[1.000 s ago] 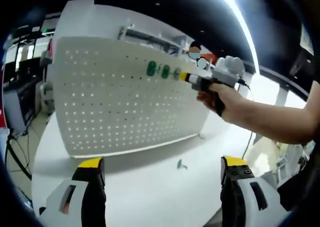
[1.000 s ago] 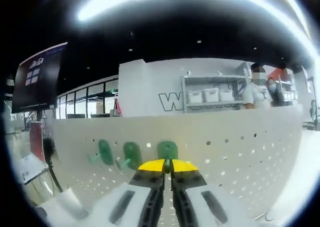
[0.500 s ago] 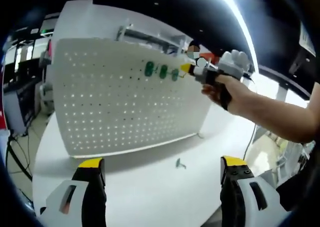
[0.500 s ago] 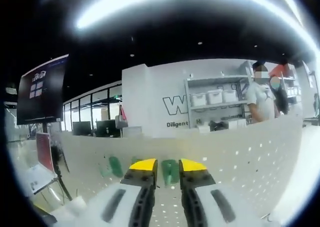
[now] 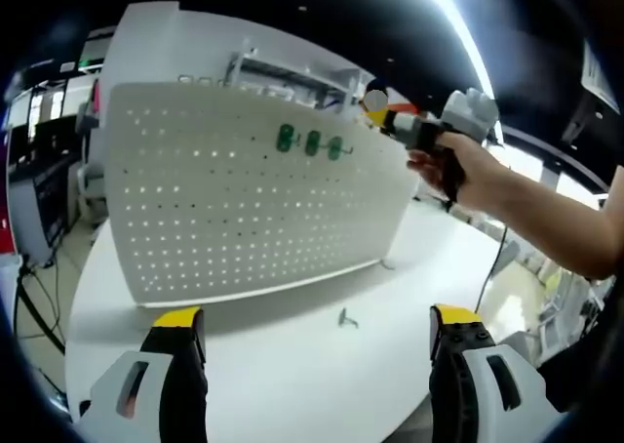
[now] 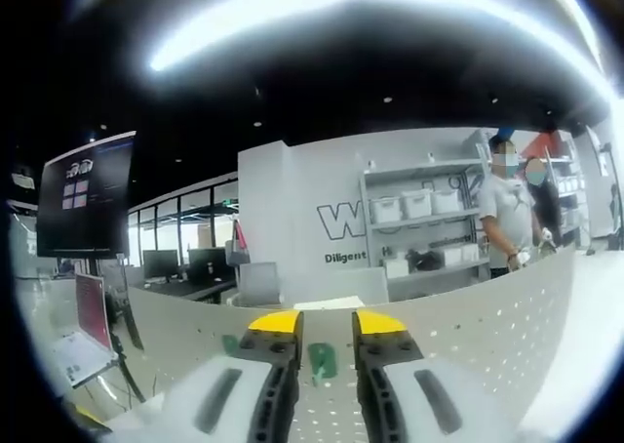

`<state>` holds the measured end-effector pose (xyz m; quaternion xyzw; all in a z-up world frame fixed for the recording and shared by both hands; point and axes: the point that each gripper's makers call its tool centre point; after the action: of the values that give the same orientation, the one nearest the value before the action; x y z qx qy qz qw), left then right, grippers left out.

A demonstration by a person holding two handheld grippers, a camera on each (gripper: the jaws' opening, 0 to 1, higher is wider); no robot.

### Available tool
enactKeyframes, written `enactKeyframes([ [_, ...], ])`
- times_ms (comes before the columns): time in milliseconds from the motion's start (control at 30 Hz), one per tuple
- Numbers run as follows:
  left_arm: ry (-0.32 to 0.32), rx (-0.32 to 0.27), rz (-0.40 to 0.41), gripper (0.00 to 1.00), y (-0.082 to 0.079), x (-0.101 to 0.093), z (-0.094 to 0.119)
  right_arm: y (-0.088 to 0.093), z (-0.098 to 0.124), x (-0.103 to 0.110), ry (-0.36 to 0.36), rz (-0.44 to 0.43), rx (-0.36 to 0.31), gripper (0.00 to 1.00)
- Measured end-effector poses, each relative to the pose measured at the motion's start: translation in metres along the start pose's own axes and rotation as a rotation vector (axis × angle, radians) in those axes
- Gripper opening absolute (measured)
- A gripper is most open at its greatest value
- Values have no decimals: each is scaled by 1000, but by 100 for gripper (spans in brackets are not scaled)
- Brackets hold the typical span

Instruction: Insert the hook assembly into the mounting plate slot until the hook locks in place.

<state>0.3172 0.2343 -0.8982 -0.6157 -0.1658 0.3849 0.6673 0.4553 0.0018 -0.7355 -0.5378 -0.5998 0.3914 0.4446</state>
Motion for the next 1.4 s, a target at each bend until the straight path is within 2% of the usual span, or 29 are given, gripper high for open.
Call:
enactKeyframes([
  [200,1,4,-1,97,1,-1,2,-9,13,-11,-2,17,7,20],
  [433,8,10,-5,97,3,-8,3,-5,32,-27,1,46,44,20],
  [767,2,24,-5,97,8,-13,11,10,67,-44,-18,85,114,20],
  [1233,-7,27,1,96,10,-21,21,35,109,-55,-56,113,200,21],
  [1400,-13,47,11,96,17,-23,26,43,127,-59,-70,126,237,22],
])
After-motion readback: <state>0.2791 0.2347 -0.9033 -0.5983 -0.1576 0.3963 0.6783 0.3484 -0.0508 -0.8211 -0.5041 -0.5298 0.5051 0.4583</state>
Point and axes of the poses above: the point that each gripper's makers call its tool centre point, and the gripper's own axes: z roughly backward along the fingers, x roughly to its left, y roughly out of its underside, and after that the axes turned 10 degrees about -x, right-handed
